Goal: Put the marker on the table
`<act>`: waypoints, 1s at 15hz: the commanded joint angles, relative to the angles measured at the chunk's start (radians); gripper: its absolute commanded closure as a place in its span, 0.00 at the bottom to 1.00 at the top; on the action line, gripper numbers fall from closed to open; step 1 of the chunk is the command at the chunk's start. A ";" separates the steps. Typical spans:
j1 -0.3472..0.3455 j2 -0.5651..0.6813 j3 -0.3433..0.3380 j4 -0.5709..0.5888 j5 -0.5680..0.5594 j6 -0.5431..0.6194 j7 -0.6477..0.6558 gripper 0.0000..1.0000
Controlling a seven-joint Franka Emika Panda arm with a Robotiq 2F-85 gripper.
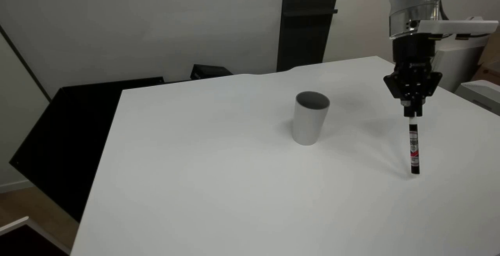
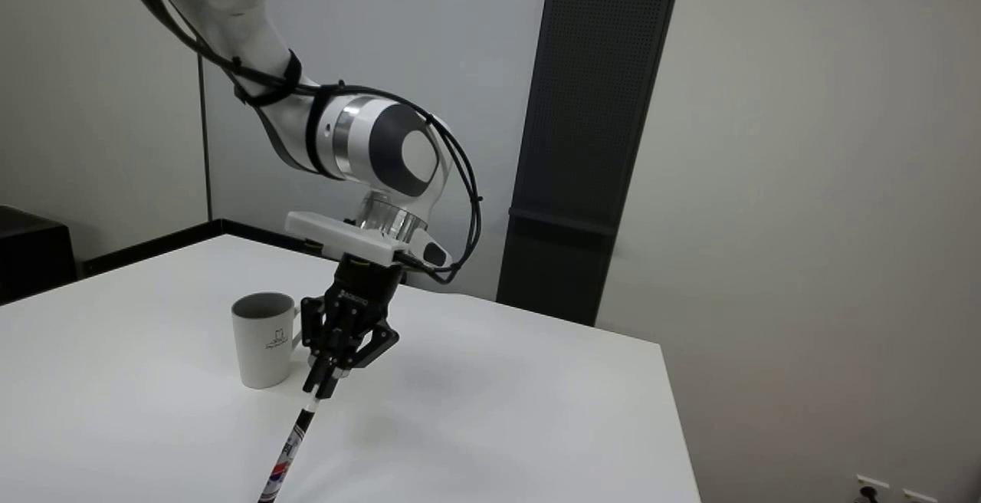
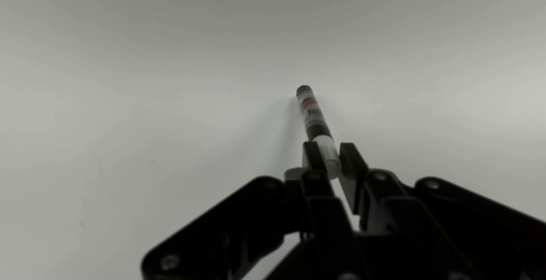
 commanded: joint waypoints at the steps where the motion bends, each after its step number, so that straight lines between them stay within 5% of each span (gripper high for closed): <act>1: -0.007 0.066 0.003 0.074 0.005 -0.029 0.013 0.94; 5: 0.001 0.090 0.002 0.077 -0.012 0.061 0.004 0.94; 12: 0.011 0.054 0.021 -0.036 -0.023 0.448 -0.059 0.94; 13: 0.012 0.052 0.024 -0.047 -0.022 0.481 -0.063 0.49; 15: 0.010 0.048 0.032 -0.062 -0.015 0.519 -0.066 0.44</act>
